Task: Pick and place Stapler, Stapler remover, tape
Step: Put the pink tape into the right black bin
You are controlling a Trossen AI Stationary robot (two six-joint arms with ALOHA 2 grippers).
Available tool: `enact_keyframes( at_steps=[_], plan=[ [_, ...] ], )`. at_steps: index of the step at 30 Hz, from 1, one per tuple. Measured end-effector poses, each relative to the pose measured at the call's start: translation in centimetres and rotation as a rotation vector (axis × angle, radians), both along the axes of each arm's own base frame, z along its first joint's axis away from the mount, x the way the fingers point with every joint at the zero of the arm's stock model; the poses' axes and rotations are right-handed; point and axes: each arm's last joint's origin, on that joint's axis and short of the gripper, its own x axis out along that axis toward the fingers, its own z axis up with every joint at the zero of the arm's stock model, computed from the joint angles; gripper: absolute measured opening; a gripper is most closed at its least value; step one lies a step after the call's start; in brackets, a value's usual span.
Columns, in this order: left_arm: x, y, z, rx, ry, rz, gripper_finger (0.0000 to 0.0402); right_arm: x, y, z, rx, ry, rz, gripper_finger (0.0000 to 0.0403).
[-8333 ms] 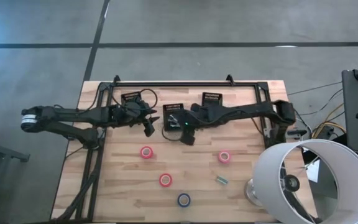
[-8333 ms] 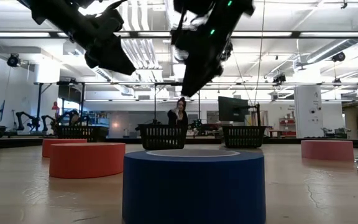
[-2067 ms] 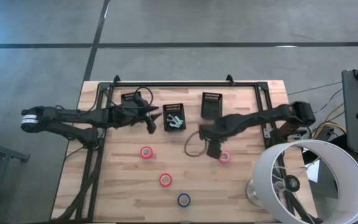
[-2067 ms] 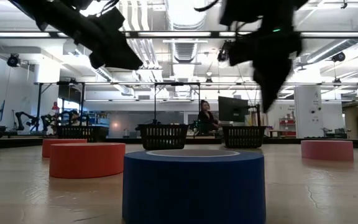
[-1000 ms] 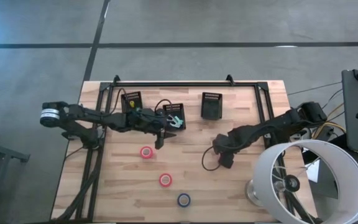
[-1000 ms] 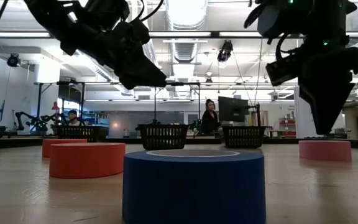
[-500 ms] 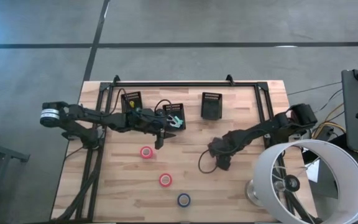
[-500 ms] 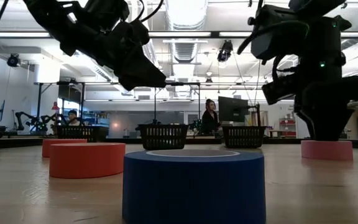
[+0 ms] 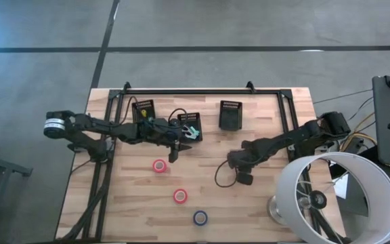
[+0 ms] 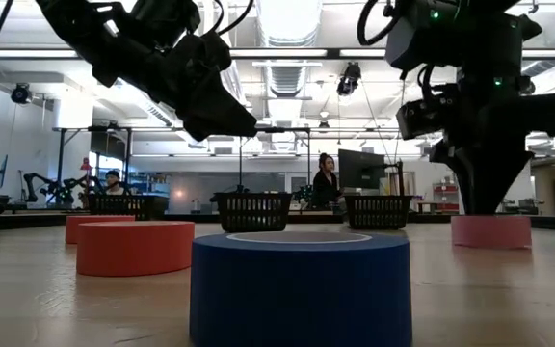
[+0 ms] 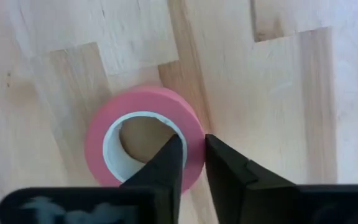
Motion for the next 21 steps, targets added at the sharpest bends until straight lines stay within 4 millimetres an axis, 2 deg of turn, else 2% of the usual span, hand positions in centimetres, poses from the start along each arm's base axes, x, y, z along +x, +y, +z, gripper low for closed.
enact_keyframes(
  at_steps=[5, 11, 14, 21],
  plan=[
    [0.0, 0.0, 0.0, 0.0, -0.001, 0.0, 0.0156, 0.5, -0.8, 1.2, -0.008, -0.035, 0.055, 0.003],
    [0.0, 0.0, 0.0, 0.0, 0.001, 0.0, 0.0156, 1.4, -1.6, 2.3, -0.008, -0.075, 0.038, 0.0034],
    [0.0, 0.0, 0.0, 0.0, 0.001, 0.0, 0.0156, 1.9, -1.7, 2.9, -0.033, -0.099, 0.109, 0.0037],
    [0.0, 0.0, 0.0, 0.0, -0.001, 0.0, 0.0156, 3.9, -4.1, 6.1, -0.371, -0.194, 0.091, 0.0038]
  ],
)
